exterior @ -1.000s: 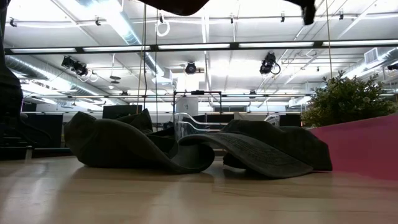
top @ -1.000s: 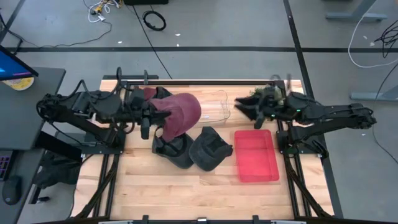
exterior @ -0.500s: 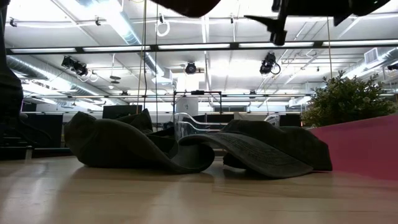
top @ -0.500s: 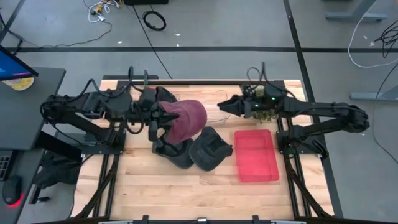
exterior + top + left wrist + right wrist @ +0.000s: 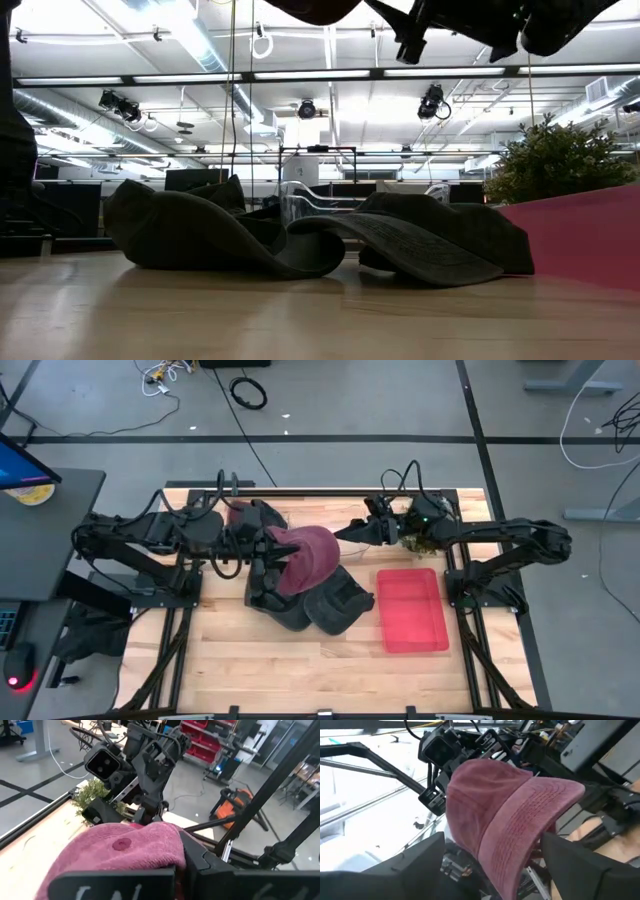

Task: Pick & Place hat
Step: Put the bottom red cap into the red bin

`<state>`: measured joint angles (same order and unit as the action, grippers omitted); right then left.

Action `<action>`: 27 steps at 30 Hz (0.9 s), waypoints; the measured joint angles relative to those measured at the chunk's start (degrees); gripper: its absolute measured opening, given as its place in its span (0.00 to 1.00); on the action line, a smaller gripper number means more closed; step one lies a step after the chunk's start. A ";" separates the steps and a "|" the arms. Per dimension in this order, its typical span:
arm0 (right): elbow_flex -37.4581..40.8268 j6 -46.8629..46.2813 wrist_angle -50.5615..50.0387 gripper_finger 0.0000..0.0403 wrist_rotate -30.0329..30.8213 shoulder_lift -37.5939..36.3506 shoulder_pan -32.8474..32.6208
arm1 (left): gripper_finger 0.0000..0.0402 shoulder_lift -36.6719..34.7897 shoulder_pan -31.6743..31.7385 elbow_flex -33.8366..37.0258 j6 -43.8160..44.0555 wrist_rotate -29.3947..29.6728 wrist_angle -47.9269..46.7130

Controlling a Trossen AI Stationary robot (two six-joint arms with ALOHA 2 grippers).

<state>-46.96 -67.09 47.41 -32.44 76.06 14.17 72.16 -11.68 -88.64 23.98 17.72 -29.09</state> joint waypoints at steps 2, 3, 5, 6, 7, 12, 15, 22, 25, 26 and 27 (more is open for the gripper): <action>0.00 -0.91 0.46 0.79 -1.10 0.53 -0.11 | 0.00 0.18 0.00 0.00 -0.64 0.01 0.84; 0.00 -1.56 0.35 0.79 -1.75 0.64 -0.15 | 0.00 0.26 0.00 -0.01 -0.82 0.05 1.59; 0.00 -2.76 0.18 0.78 -3.40 1.00 -0.15 | 0.00 0.40 0.00 -0.02 -1.57 0.29 1.80; 0.00 -3.35 -0.02 0.78 -4.88 1.21 -0.15 | 0.00 0.40 0.00 -0.02 -1.81 0.38 1.80; 0.00 -4.02 -0.49 0.78 -5.75 1.36 -0.15 | 0.00 0.40 0.00 -0.02 -1.96 0.50 1.83; 0.00 -6.44 -4.56 0.78 -8.29 1.35 -0.17 | 0.00 0.40 0.00 -0.02 -2.14 0.68 1.79; 0.00 -7.50 -5.24 0.78 -8.75 1.35 -0.17 | 0.00 0.40 0.00 -0.02 -2.14 0.60 1.79; 0.00 -9.18 -2.51 0.78 -6.10 1.34 0.58 | 0.00 0.40 0.00 -0.02 -2.12 0.02 1.79; 0.00 -10.57 -1.00 0.77 -6.28 1.34 0.59 | 0.00 0.40 0.00 -0.02 -2.16 0.02 1.79; 0.00 -11.23 -0.03 0.76 -6.78 1.34 0.58 | 0.00 0.40 0.00 -0.02 -2.16 0.02 1.78; 0.00 -12.06 0.97 0.76 -7.22 1.34 0.58 | 0.00 0.40 0.00 -0.02 -2.16 0.02 1.79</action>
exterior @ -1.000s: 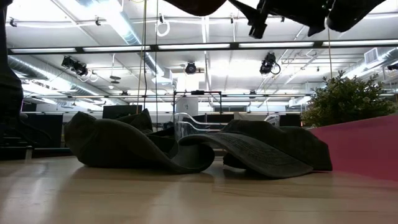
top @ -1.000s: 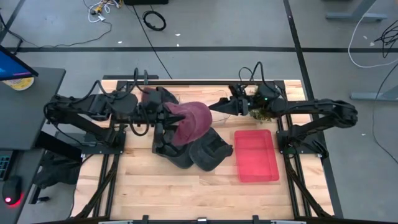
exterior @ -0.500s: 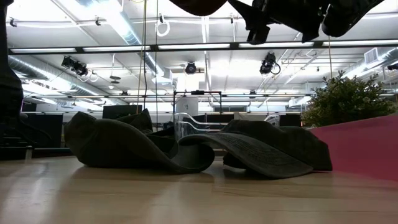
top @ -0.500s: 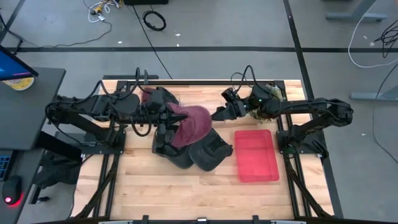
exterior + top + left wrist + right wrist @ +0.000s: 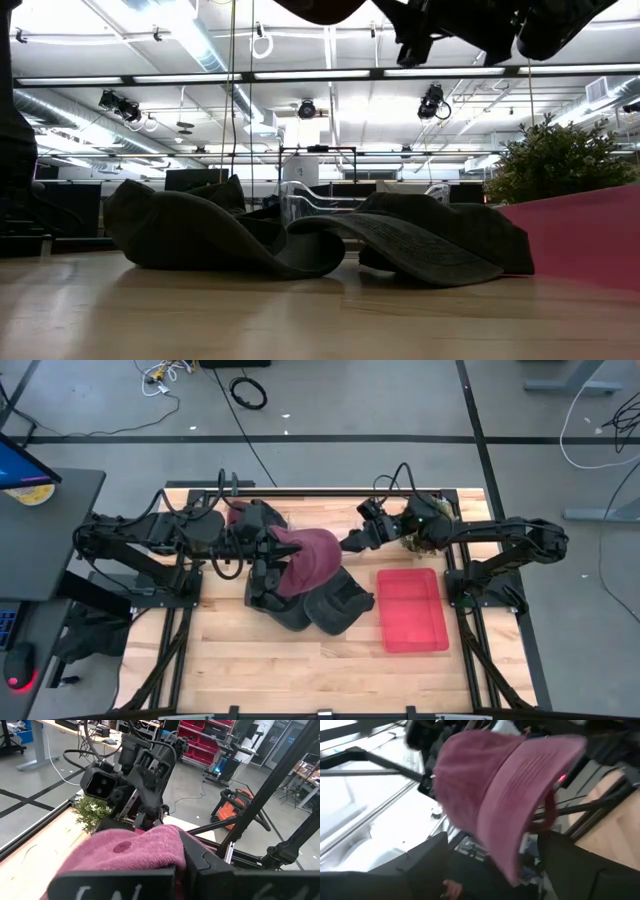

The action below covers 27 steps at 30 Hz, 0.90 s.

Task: Pick & Place hat
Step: Put the bottom red cap into the red bin

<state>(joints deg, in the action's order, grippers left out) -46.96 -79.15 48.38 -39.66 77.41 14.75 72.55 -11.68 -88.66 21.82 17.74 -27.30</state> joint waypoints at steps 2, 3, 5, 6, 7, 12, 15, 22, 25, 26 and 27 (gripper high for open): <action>0.00 -1.56 1.74 0.74 -0.38 0.00 0.02 | 0.00 0.00 0.00 0.00 -0.02 0.00 -0.01; 0.00 -2.15 2.62 0.73 -0.39 0.00 0.02 | 0.00 0.00 0.00 0.00 -0.03 0.00 -0.01; 0.00 -3.26 4.19 0.71 -0.37 0.00 0.04 | 0.00 0.24 0.04 0.00 -0.04 0.01 0.09; 0.00 -3.62 4.60 0.69 -0.35 0.00 0.04 | 0.00 0.33 0.15 0.00 -0.04 -0.06 0.01; 0.00 -3.96 4.62 0.68 -0.33 0.00 0.04 | 0.00 0.41 0.24 0.00 -0.01 -0.20 -0.09; 0.00 -4.10 4.24 0.63 0.76 0.00 0.04 | 0.00 1.22 0.28 0.00 0.00 -1.05 -0.07; 0.00 -3.05 4.28 0.55 1.66 0.00 0.04 | 0.00 1.65 0.25 0.01 0.00 -1.10 -0.16; 0.00 -0.77 4.32 0.15 1.68 0.00 0.06 | 0.01 2.12 0.24 0.02 1.44 -1.09 -0.14; 0.00 0.55 4.64 0.04 1.67 0.00 0.06 | 0.03 2.08 0.24 0.02 1.84 -1.07 -0.20; 0.00 0.56 4.66 0.04 1.65 0.00 0.06 | 0.05 2.08 0.24 0.02 1.84 -1.04 -0.25; 0.00 0.56 4.63 0.04 1.63 0.00 0.06 | 0.07 2.08 0.24 0.02 1.88 -0.95 -0.29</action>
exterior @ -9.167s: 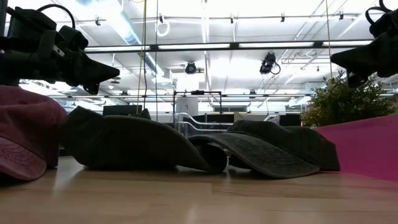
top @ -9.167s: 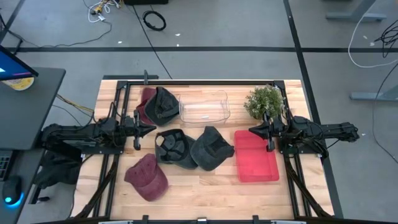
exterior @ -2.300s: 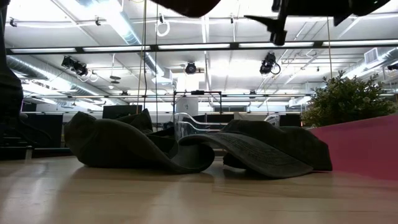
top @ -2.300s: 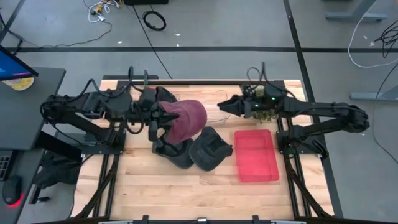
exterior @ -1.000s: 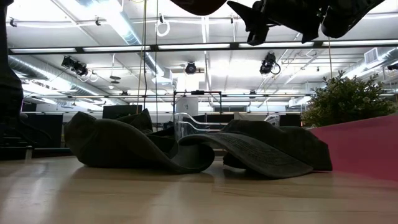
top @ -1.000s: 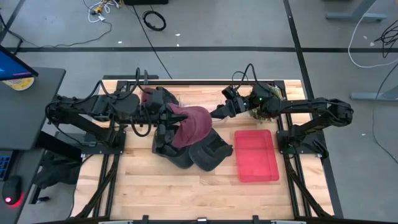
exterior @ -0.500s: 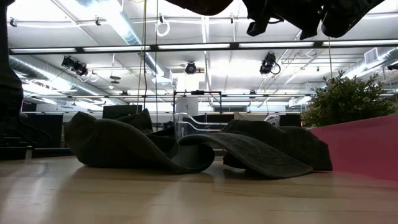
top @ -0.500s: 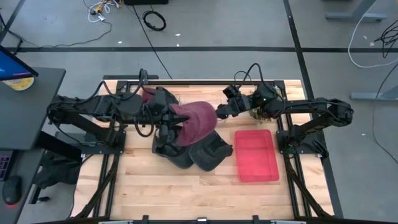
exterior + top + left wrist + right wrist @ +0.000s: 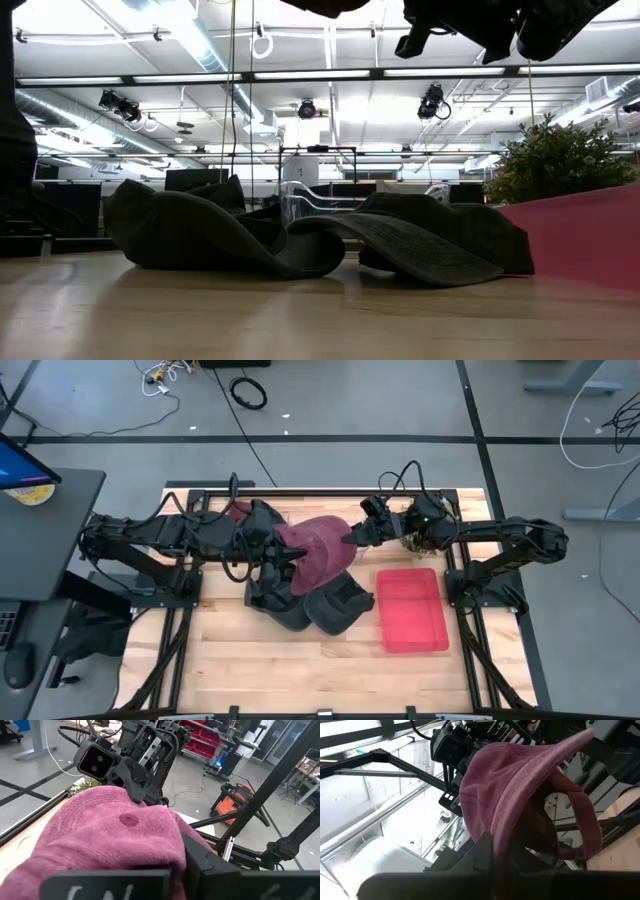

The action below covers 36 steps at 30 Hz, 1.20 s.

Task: Pick & Place hat
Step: Put the bottom red cap into the red bin

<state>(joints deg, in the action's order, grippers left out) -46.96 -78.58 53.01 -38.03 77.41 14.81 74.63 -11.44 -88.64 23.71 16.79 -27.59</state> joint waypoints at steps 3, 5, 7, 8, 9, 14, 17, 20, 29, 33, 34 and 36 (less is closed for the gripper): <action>0.00 1.01 0.06 0.02 -0.25 -0.03 0.07 | 0.16 0.00 -0.07 0.00 0.93 0.00 -0.03; 0.00 1.22 -0.25 0.02 -0.58 -0.36 0.49 | 0.23 0.00 -0.31 0.00 1.96 -0.11 -0.09; 0.00 1.51 -0.27 0.01 -1.28 -0.86 1.17 | 0.32 0.00 -0.74 0.00 3.25 -0.10 -0.07; 0.00 1.53 -0.36 0.01 -1.88 -1.15 1.67 | 0.36 0.00 -0.99 0.00 4.19 -0.08 -0.09; 0.00 1.55 -0.54 0.01 -2.33 -1.47 2.23 | 0.41 0.00 -1.25 0.00 4.58 -0.09 -0.09; 0.41 2.91 -3.22 0.01 -3.60 -3.78 5.49 | 0.62 0.00 -2.25 0.00 6.39 -0.12 -0.58; 2.09 4.43 -5.91 0.01 -5.26 -5.72 8.35 | 0.71 -0.10 -2.91 -0.02 7.24 1.41 -2.73; 4.47 5.51 -7.47 0.01 -7.40 -8.48 11.35 | 0.72 -0.61 -3.96 -0.01 8.13 4.80 -6.53; 7.31 20.93 -26.11 0.01 -16.92 -22.50 15.28 | 0.65 -2.23 -4.80 -0.03 6.90 10.84 -15.29; 5.38 31.92 -46.42 0.01 -20.20 -29.78 14.67 | 0.62 -2.78 -4.20 -0.02 4.04 11.32 -19.60; 4.97 35.00 -51.64 0.01 -20.96 -31.35 14.47 | 0.62 -2.80 -3.89 -0.04 3.31 11.29 -20.51; 4.21 41.25 -61.26 0.01 -21.75 -34.39 13.71 | 0.60 -2.90 -3.44 -0.02 1.60 10.93 -22.67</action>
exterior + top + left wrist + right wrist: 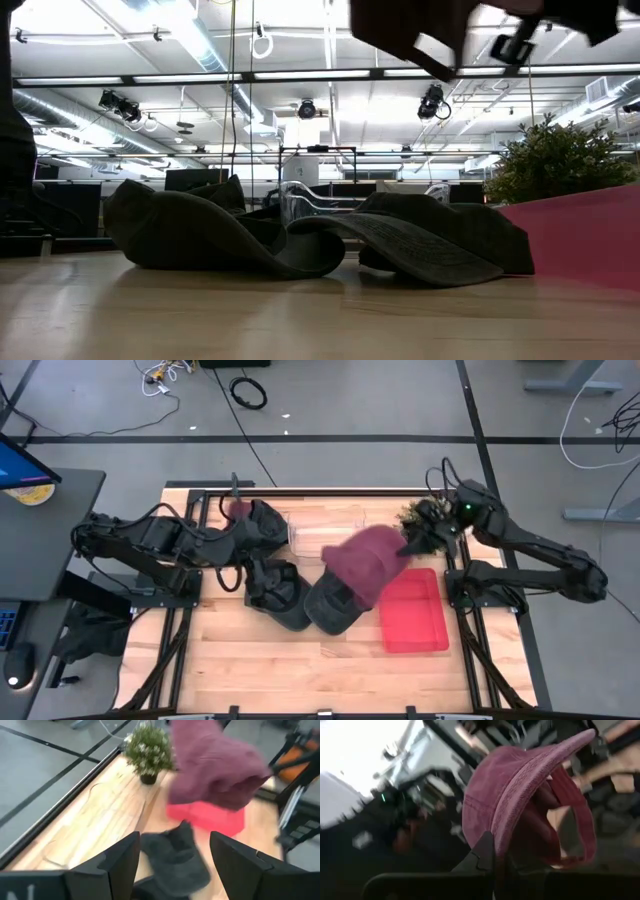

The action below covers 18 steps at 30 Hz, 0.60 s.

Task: Pick & Place hat
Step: Put the bottom red cap into the red bin

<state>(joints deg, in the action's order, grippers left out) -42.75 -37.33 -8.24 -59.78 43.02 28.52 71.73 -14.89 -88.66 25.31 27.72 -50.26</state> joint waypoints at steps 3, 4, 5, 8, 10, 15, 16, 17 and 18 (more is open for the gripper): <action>-0.90 9.28 -10.69 0.01 -0.25 -3.65 -1.71 | 0.59 -0.25 0.81 0.00 -2.13 -0.37 -1.40; -1.15 12.40 -13.97 0.01 0.09 -4.71 -2.34 | 0.58 -0.25 1.00 0.00 -2.89 -0.39 -1.99; -1.50 15.52 -16.59 0.01 1.29 -5.70 -3.13 | 0.58 -0.23 1.10 0.00 -3.47 -0.41 -2.63; -3.33 20.16 -23.18 0.01 8.82 -8.07 -6.36 | 0.57 -0.22 1.59 0.00 -5.32 -0.54 -4.19; -5.24 20.26 -27.32 0.01 14.16 -8.69 -8.40 | 0.56 -0.21 1.90 0.00 -5.62 -0.56 -6.06; -11.12 19.56 -36.78 0.01 24.14 -8.26 -13.94 | 0.55 -0.21 3.17 0.00 -5.64 -0.54 -10.74; -12.19 18.89 -37.87 0.01 25.80 -7.89 -14.94 | 0.55 -0.21 3.42 0.00 -5.63 -0.58 -11.24; -13.13 17.86 -38.53 0.01 27.33 -7.78 -15.88 | 0.55 -0.21 3.67 0.00 -5.64 -0.92 -11.73; -13.88 16.57 -38.75 0.01 28.82 -7.75 -16.86 | 0.55 -0.21 3.94 0.00 -5.85 -1.62 -11.92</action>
<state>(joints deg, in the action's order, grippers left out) -56.63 -20.76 -46.99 -30.97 35.27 11.66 71.53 -10.95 -88.66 19.46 26.10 -62.18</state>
